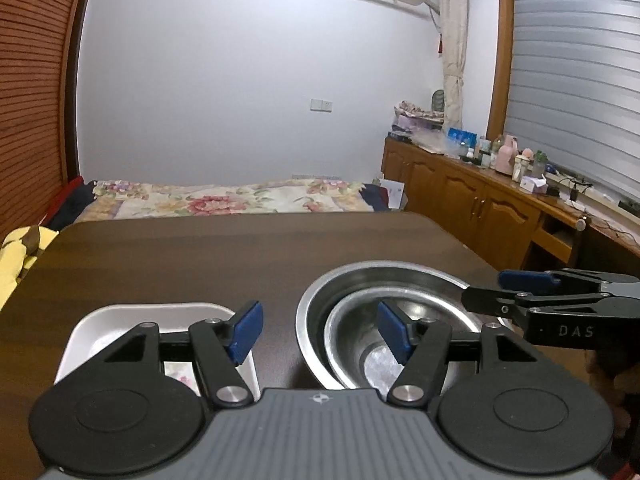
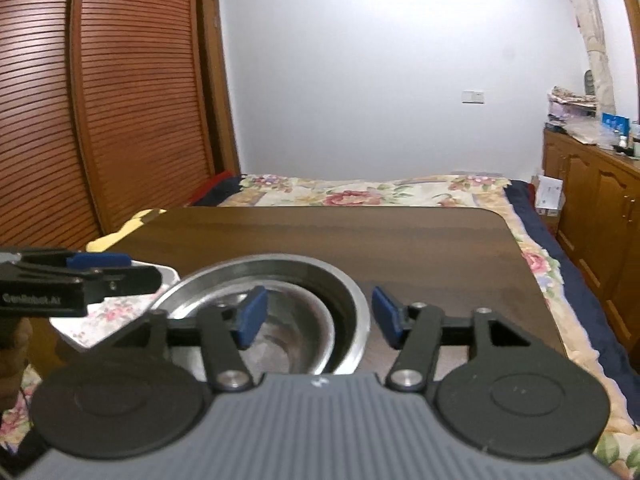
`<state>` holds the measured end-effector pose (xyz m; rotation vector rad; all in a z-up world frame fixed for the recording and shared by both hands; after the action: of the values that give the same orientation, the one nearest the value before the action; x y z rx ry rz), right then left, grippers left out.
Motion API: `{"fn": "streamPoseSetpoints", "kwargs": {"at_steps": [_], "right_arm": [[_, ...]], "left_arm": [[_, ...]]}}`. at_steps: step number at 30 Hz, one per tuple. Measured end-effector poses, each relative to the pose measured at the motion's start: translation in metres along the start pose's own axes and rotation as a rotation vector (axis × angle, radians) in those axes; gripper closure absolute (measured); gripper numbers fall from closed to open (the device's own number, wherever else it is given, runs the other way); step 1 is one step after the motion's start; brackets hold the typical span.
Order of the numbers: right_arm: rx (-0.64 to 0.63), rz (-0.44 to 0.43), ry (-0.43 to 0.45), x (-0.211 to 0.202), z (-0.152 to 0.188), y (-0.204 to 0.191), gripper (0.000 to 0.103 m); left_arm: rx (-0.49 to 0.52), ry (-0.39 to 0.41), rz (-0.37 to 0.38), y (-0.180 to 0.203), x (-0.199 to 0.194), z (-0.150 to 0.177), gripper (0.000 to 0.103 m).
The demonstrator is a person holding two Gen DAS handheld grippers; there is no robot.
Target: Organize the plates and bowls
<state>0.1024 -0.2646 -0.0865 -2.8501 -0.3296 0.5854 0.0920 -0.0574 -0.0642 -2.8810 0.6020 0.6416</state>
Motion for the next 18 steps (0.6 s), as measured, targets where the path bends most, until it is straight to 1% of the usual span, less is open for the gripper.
{"fn": "streamPoseSetpoints", "kwargs": {"at_steps": [3,10,12,18], "right_arm": [[0.009,0.038,0.001,0.006,0.006,0.006,0.027],[0.026,0.054,-0.011,0.013,0.014,0.013,0.027],[0.031,0.052,-0.014,0.015,0.016,0.014,0.027],[0.041,0.041,-0.018,0.015,0.021,0.009,0.027]], "left_arm": [[-0.004,-0.018,0.001,0.002,0.006,0.005,0.037],[-0.004,-0.030,0.006,0.005,0.010,0.010,0.038],[-0.004,-0.034,0.008,0.006,0.010,0.012,0.040],[0.000,-0.044,0.018,0.009,0.011,0.014,0.048]]}}
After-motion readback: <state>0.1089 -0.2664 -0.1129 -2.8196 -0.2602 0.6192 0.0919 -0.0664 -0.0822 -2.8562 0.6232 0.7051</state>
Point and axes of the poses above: each gripper's, at about its wrist camera, not at the fingertips, and x roughly the way its jaws point, y to its right, z to its underside, the point moved 4 cm from there along x, roughly the way its jaws point, and after that the axes turned 9 degrees about x, right-handed, at the moved point
